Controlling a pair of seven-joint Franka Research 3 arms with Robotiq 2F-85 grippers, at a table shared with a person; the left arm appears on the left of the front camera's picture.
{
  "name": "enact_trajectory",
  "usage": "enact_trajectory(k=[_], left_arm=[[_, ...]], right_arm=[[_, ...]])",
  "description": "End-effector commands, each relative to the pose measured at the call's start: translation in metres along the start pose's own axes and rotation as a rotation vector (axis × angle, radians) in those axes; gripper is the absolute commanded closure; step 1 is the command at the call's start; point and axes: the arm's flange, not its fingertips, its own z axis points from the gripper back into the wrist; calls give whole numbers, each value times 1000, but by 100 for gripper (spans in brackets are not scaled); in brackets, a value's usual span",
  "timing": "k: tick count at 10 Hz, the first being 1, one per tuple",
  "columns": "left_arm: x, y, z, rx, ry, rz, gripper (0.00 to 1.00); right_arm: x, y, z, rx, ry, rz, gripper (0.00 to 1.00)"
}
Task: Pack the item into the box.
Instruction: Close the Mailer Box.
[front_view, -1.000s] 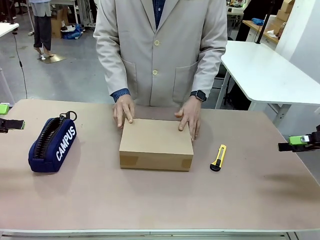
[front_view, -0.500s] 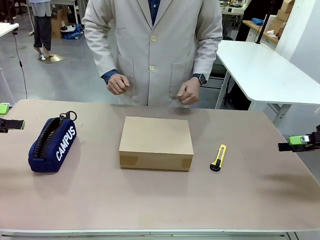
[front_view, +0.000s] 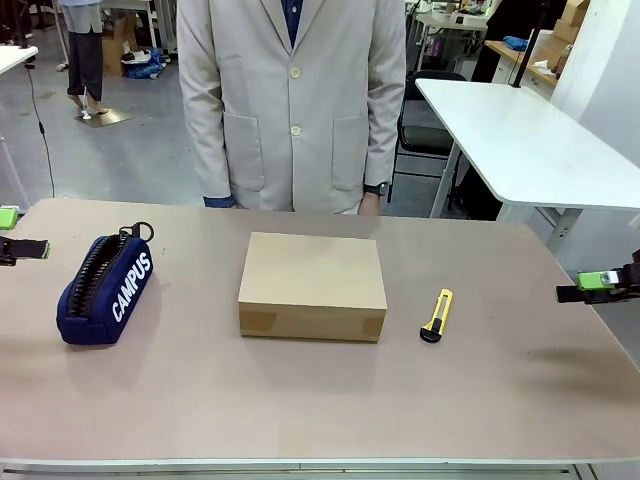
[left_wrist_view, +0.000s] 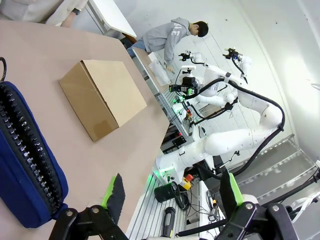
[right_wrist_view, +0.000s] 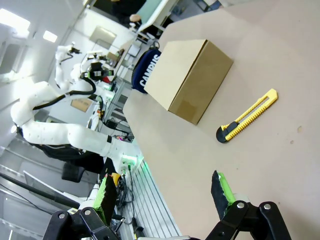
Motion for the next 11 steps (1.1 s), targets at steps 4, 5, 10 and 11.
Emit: enact_trajectory(k=[4, 5, 10, 11], left_arm=[[-1, -3, 2, 8, 6, 1, 0], [-1, -3, 2, 8, 6, 1, 0], [-1, -3, 2, 8, 6, 1, 0], [-1, -3, 2, 8, 6, 1, 0]], right_arm=[[-1, 3, 2, 4, 12, 22, 0], [-1, 3, 2, 4, 12, 22, 0], [-1, 3, 2, 4, 12, 22, 0], [-1, 3, 2, 4, 12, 22, 0]])
